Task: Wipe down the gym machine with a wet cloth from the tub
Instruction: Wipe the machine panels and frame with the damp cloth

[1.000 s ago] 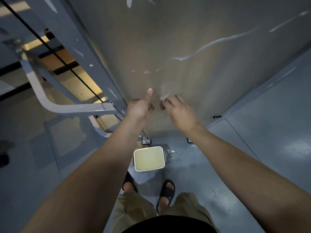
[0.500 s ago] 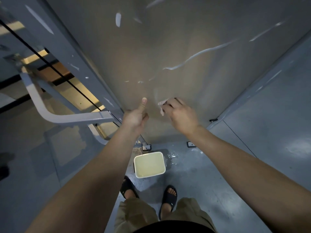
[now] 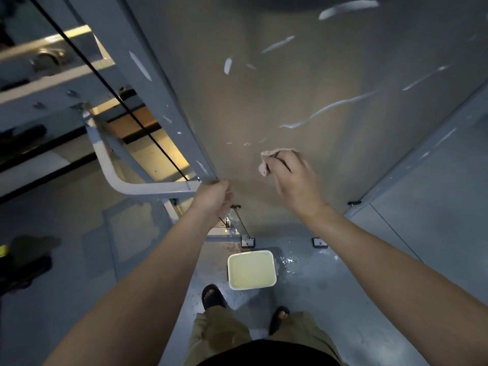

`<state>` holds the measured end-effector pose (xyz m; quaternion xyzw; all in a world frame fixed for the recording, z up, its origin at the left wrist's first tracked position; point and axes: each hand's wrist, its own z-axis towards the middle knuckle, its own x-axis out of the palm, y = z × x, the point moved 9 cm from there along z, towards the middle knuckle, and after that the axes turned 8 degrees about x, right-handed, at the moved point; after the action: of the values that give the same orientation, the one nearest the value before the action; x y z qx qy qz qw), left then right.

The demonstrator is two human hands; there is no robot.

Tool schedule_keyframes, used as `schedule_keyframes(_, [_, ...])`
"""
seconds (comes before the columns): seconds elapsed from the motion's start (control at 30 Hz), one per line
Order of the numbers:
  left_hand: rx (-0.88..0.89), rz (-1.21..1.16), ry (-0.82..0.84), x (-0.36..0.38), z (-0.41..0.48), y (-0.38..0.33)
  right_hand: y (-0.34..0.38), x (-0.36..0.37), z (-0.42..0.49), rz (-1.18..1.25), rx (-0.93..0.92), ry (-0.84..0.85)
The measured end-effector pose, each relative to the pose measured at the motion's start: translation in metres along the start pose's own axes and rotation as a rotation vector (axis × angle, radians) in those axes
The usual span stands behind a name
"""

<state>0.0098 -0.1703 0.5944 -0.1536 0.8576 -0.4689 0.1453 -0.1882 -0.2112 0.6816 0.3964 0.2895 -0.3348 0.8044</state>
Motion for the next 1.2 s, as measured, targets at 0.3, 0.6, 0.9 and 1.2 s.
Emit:
schedule_keyframes(0.3, [0.056, 0.119, 0.014, -0.066, -0.022, -0.026, -0.002, 0.054, -0.032, -0.162, 0.003, 0.306])
schedule_keyframes(0.6, [0.35, 0.202, 0.003, -0.086, -0.009, -0.071, 0.054, 0.017, 0.01, 0.026, 0.142, -0.074])
schedule_keyframes(0.9, [0.577, 0.331, 0.228, -0.087, -0.003, -0.095, 0.044, 0.027, -0.014, 0.012, 0.542, -0.163])
schedule_keyframes(1.2, [0.557, 0.376, 0.396, -0.093, 0.011, -0.096, 0.099, 0.001, 0.018, 0.104, 0.566, -0.397])
